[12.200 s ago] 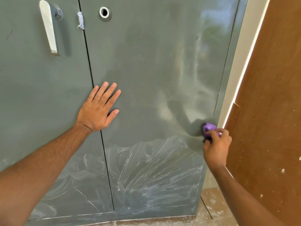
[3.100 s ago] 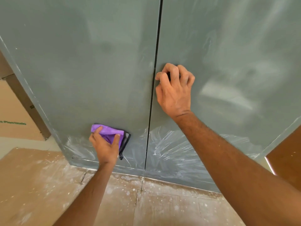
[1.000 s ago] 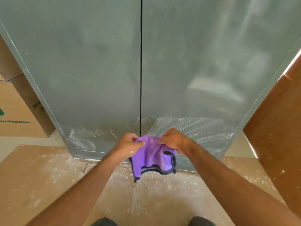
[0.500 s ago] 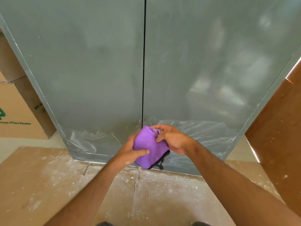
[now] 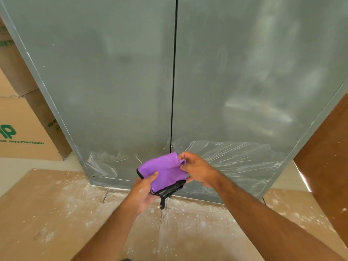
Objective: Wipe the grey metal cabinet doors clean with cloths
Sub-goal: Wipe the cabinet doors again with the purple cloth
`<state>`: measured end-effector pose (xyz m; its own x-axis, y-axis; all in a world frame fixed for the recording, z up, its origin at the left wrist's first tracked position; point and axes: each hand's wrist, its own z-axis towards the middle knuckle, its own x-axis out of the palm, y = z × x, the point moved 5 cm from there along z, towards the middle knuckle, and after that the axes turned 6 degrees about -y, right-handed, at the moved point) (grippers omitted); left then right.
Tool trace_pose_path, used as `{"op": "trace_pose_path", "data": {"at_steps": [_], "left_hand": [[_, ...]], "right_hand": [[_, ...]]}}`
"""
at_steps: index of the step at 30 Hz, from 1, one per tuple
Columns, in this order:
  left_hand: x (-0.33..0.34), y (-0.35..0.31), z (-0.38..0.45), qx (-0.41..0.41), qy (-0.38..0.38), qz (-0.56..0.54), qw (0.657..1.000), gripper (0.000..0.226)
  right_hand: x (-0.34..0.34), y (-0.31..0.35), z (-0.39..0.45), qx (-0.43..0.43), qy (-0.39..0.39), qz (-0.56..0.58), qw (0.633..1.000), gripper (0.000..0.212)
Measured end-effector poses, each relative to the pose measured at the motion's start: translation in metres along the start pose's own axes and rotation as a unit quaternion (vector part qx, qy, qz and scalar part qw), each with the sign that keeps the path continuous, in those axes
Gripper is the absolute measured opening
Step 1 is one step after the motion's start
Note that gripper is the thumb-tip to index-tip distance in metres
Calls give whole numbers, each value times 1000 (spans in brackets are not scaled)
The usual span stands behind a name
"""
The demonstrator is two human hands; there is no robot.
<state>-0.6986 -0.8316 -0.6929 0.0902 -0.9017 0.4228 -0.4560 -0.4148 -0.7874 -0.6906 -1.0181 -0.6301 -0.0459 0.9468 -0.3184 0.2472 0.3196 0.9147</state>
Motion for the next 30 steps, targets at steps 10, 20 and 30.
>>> {"op": "trace_pose_path", "data": {"at_steps": [10,20,30], "left_hand": [[32,-49,52,201,-240,-15,950,47],[145,-24,81,187,-403,12,896,71],[158,-17,69,401,-251,374,798,90]], "right_hand": [[-86,134,-9,-379,-403,-163,817,18],[-118,159,3,-498,-439,-463,588,58],[-120,158,4,-523,-433,-464,569,57]]}}
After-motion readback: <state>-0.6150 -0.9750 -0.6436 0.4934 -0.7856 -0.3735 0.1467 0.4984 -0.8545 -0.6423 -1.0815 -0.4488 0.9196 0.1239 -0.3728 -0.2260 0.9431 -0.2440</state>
